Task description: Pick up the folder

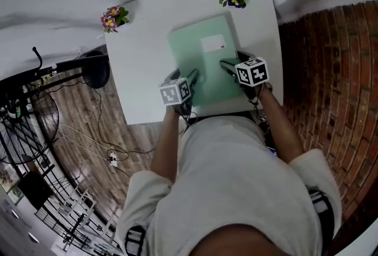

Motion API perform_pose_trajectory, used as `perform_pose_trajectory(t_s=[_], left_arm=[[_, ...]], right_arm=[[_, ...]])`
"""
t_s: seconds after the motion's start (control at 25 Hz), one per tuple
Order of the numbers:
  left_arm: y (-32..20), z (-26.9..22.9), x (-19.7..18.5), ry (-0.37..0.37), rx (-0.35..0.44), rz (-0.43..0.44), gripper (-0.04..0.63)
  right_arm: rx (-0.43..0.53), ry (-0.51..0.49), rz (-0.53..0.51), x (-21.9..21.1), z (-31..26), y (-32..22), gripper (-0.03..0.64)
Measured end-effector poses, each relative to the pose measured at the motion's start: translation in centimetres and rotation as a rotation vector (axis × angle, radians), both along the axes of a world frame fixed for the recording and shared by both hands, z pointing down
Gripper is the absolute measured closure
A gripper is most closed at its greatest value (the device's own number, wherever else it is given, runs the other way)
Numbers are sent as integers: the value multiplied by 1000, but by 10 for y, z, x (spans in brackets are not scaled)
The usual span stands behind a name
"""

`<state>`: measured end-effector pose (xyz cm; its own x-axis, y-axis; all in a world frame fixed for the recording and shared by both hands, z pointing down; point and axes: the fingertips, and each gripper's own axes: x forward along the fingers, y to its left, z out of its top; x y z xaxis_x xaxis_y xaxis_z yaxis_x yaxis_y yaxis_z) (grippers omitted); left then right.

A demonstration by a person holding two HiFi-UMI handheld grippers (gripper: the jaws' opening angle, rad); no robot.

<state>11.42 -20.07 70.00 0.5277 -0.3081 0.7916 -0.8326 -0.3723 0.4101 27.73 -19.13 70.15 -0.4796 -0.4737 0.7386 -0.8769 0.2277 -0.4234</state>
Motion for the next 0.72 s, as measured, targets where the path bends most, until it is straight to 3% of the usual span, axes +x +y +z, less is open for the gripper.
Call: perform_pose_trajectory(t_s=[0.28, 0.72], left_arm=[[10, -4, -6, -14, -13, -50, 245], [44, -5, -54, -14, -12, -229, 245]], right_arm=[[13, 0, -64, -6, -5, 2, 278], [24, 9, -248, -56, -8, 5, 279]])
